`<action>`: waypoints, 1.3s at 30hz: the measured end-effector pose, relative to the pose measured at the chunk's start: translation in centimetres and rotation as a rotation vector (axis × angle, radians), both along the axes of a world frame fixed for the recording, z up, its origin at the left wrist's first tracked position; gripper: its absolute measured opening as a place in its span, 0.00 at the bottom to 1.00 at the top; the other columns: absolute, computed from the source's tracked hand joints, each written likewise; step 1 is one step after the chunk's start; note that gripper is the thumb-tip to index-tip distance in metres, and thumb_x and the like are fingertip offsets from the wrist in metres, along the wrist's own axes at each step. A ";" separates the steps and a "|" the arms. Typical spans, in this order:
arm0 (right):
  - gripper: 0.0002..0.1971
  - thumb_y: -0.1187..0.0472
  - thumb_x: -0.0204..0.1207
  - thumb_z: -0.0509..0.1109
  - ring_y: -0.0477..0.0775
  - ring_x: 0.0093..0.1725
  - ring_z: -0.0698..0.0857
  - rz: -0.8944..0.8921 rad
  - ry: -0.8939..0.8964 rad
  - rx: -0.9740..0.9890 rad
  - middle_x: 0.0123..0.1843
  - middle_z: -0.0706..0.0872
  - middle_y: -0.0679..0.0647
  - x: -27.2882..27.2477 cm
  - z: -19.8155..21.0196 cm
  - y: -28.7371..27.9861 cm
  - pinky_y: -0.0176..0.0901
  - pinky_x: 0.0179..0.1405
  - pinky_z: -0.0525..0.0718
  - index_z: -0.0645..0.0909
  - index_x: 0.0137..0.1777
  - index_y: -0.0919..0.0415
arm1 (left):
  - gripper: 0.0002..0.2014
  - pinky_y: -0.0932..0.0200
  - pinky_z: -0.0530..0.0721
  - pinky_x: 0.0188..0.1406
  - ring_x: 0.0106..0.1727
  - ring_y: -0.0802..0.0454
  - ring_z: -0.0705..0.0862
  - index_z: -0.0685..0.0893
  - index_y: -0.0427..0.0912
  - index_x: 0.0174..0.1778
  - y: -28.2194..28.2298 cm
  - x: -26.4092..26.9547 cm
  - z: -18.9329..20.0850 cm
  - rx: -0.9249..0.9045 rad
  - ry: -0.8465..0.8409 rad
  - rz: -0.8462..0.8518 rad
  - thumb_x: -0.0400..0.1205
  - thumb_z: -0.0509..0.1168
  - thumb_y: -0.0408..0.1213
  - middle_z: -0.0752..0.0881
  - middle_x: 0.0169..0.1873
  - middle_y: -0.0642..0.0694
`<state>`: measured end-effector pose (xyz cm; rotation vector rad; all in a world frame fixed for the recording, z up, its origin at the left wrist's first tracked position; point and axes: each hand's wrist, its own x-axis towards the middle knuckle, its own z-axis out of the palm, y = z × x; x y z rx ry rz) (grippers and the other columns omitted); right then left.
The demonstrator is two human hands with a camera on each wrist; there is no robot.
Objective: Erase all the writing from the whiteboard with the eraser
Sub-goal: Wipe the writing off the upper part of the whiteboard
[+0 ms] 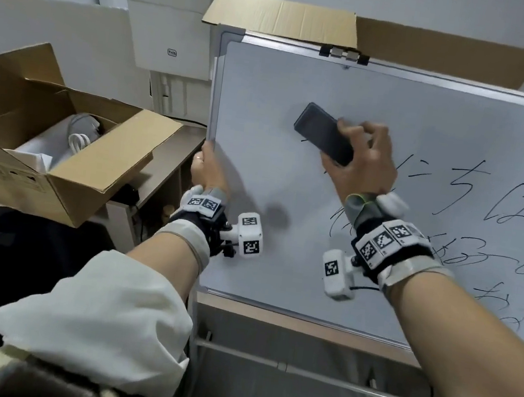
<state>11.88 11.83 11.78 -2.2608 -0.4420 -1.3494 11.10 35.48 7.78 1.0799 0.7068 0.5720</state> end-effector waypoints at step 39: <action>0.29 0.46 0.62 0.81 0.55 0.45 0.83 0.053 0.127 -0.009 0.53 0.79 0.52 -1.2 0.1 1.8 0.43 0.34 0.84 0.81 0.66 0.41 | 0.41 0.41 0.80 0.64 0.55 0.38 0.84 0.86 0.42 0.57 -2.1 -0.3 -0.6 0.183 0.132 0.155 0.76 0.48 0.75 0.88 0.54 0.40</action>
